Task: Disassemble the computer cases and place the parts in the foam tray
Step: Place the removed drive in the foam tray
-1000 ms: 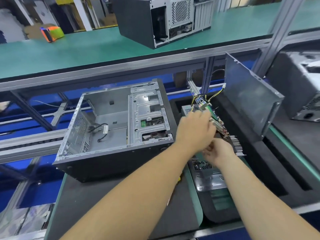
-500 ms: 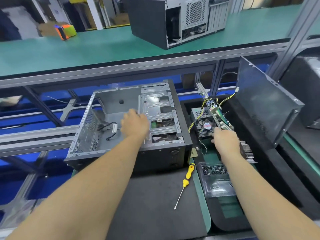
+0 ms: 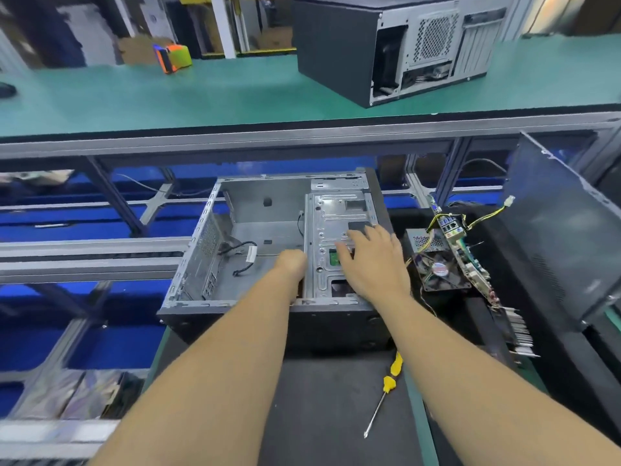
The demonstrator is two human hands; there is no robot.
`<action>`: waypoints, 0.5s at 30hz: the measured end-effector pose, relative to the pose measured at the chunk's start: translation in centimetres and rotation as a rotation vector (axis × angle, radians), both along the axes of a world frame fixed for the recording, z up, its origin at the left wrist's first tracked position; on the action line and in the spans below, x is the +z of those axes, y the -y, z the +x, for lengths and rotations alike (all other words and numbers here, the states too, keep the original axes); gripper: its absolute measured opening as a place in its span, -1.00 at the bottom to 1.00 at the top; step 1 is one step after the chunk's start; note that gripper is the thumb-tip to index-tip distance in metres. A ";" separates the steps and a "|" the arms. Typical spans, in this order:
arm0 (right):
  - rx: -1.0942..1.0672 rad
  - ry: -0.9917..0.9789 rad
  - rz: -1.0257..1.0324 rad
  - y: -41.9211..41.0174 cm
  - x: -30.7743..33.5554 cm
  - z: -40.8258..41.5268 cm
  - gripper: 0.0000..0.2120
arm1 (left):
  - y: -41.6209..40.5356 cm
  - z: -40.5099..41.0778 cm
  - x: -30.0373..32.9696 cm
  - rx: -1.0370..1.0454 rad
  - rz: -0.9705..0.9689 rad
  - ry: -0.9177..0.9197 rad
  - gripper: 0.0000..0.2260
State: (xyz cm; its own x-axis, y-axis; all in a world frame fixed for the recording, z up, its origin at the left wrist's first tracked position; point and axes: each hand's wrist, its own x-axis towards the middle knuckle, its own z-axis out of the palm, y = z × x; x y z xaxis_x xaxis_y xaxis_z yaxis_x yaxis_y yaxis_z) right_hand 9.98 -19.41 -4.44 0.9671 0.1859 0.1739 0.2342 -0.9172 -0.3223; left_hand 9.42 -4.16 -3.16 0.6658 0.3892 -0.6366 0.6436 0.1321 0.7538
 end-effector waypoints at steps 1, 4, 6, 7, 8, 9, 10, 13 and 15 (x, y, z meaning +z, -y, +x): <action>-0.010 0.013 0.019 0.1 0.0 0.1 -0.49 | 0.2 0.2 0.1 0.039 -0.063 0.011 -0.62; -0.025 0.026 0.027 0.2 0.1 0.1 -0.50 | 0.4 0.0 -0.2 0.024 -0.087 -0.003 -0.63; -0.024 0.030 0.040 0.2 0.2 -0.1 -0.52 | 0.4 -0.5 -0.2 0.002 -0.162 -0.004 -0.64; -0.028 0.036 0.059 0.2 0.2 -0.1 -0.53 | 0.2 -0.5 -0.3 -0.011 -0.197 -0.004 -0.65; -0.034 0.041 0.079 0.3 0.3 -0.1 -0.53 | 0.0 -0.7 -0.3 -0.018 -0.218 -0.014 -0.67; -0.037 0.045 0.094 0.4 0.4 -0.1 -0.54 | -0.5 -0.7 -0.3 -0.017 -0.205 -0.020 -0.69; -0.036 0.050 0.102 0.5 0.4 -0.1 -0.55 | -1.1 -0.8 -0.3 -0.006 -0.173 -0.016 -0.71; -0.027 0.061 0.094 0.5 0.3 -0.1 -0.54 | -5.4 -0.6 0.2 0.094 0.001 -0.028 -0.74; -0.033 0.069 0.080 0.5 0.2 -0.1 -0.53 | -9.3 -0.7 1.5 0.212 0.110 -0.026 -0.78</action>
